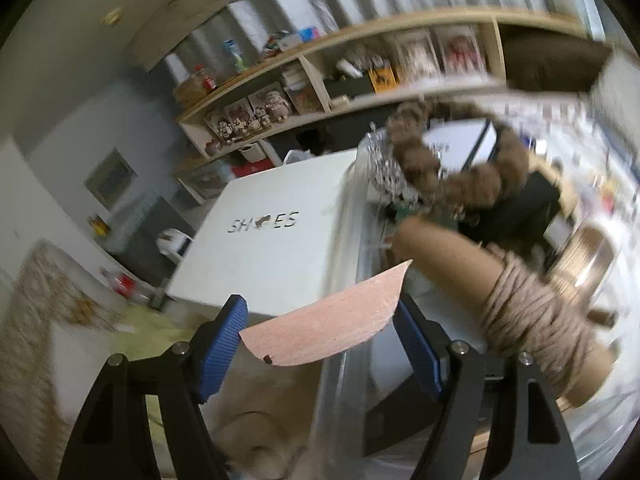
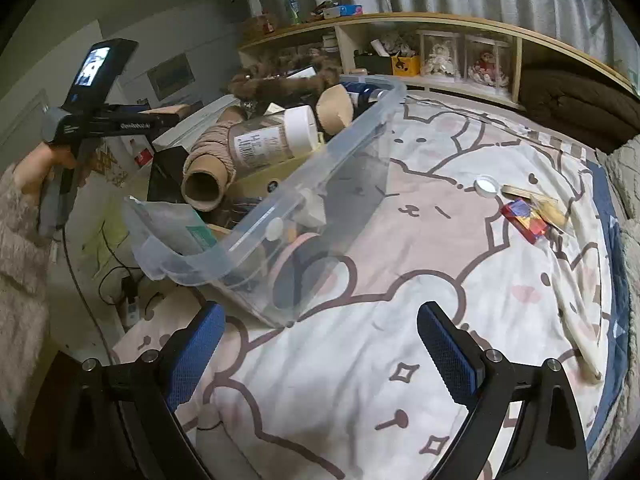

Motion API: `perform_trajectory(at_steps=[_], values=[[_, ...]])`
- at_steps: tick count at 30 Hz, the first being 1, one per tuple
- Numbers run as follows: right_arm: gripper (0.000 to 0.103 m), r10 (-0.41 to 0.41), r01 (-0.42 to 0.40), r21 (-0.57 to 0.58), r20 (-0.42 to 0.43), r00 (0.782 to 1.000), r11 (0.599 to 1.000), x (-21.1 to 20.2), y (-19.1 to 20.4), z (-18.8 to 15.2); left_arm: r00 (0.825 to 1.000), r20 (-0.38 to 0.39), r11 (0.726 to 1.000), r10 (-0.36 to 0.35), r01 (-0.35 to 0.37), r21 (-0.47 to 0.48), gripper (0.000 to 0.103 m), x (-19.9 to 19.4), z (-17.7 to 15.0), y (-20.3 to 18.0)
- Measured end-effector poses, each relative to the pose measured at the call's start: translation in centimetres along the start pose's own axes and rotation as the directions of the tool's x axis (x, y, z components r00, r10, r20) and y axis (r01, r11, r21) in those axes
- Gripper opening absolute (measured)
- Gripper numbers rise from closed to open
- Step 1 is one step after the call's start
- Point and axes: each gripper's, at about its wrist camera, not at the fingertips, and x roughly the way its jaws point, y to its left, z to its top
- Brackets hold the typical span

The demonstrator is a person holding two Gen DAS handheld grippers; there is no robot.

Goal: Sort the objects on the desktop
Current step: 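Lower the pink board into the clear bin and open the left tool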

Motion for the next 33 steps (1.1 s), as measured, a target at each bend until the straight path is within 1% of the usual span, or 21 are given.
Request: perform_trajectory(at_steps=[3, 5, 7, 10, 14, 16, 18, 19, 21, 22, 23, 27, 33], values=[[0.097, 0.011, -0.012, 0.021, 0.010, 1.000, 1.000, -0.4, -0.9, -0.4, 0.996, -0.064, 0.989, 0.058, -0.049, 0.137, 0.075, 1.1, 0.4, -1.8], [0.097, 0.012, -0.013, 0.027, 0.016, 1.000, 1.000, -0.6, -1.5, -0.5, 0.989, -0.087, 0.969, 0.123, -0.100, 0.226, 0.075, 1.9, 0.6, -2.9], [0.097, 0.002, -0.002, 0.024, 0.022, 1.000, 1.000, -0.7, -1.9, -0.6, 0.982, -0.104, 0.954, 0.156, -0.122, 0.275, 0.075, 2.4, 0.9, -3.6], [0.097, -0.005, 0.004, 0.028, 0.032, 0.999, 1.000, -1.0, -2.7, -0.7, 0.975, -0.148, 0.938, 0.165, -0.109, 0.329, 0.075, 3.4, 1.3, -4.5], [0.097, -0.001, 0.000, 0.036, 0.040, 0.999, 0.999, -1.3, -3.5, -0.8, 0.959, -0.198, 0.908, 0.203, -0.109, 0.404, 0.075, 4.9, 1.8, -5.9], [0.097, 0.002, -0.004, 0.038, 0.040, 0.999, 0.999, -1.3, -3.8, -0.9, 0.950, -0.225, 0.893, 0.218, -0.101, 0.438, 0.075, 5.5, 2.1, -6.6], [0.097, 0.007, -0.008, 0.039, 0.040, 0.999, 0.999, -1.3, -4.1, -1.0, 0.944, -0.243, 0.881, 0.223, -0.089, 0.465, 0.076, 5.8, 2.2, -6.9], [0.097, 0.009, -0.010, 0.041, 0.039, 0.999, 0.999, -1.2, -4.2, -1.0, 0.941, -0.248, 0.875, 0.230, -0.088, 0.477, 0.078, 5.9, 2.3, -7.0], [0.097, 0.014, -0.016, 0.047, 0.039, 0.999, 0.999, -1.2, -4.5, -1.0, 0.938, -0.228, 0.856, 0.261, -0.116, 0.503, 0.095, 5.8, 2.4, -7.0], [0.097, 0.017, -0.019, 0.052, 0.039, 0.999, 0.998, -1.2, -4.6, -1.1, 0.939, -0.213, 0.850, 0.269, -0.128, 0.510, 0.097, 5.6, 2.4, -6.8], [0.097, 0.020, -0.022, 0.057, 0.040, 0.999, 0.998, -1.2, -4.8, -1.1, 0.942, -0.204, 0.851, 0.265, -0.130, 0.508, 0.098, 5.2, 2.5, -6.6], [0.097, 0.029, -0.032, 0.076, 0.042, 0.999, 0.997, -1.3, -5.3, -1.1, 0.957, -0.201, 0.880, 0.209, -0.095, 0.465, 0.098, 3.9, 2.5, -5.5], [0.097, 0.029, -0.033, 0.089, 0.046, 0.999, 0.995, -1.4, -5.6, -1.2, 0.979, -0.185, 0.936, 0.084, -0.014, 0.352, 0.098, 1.5, 2.2, -4.0]])
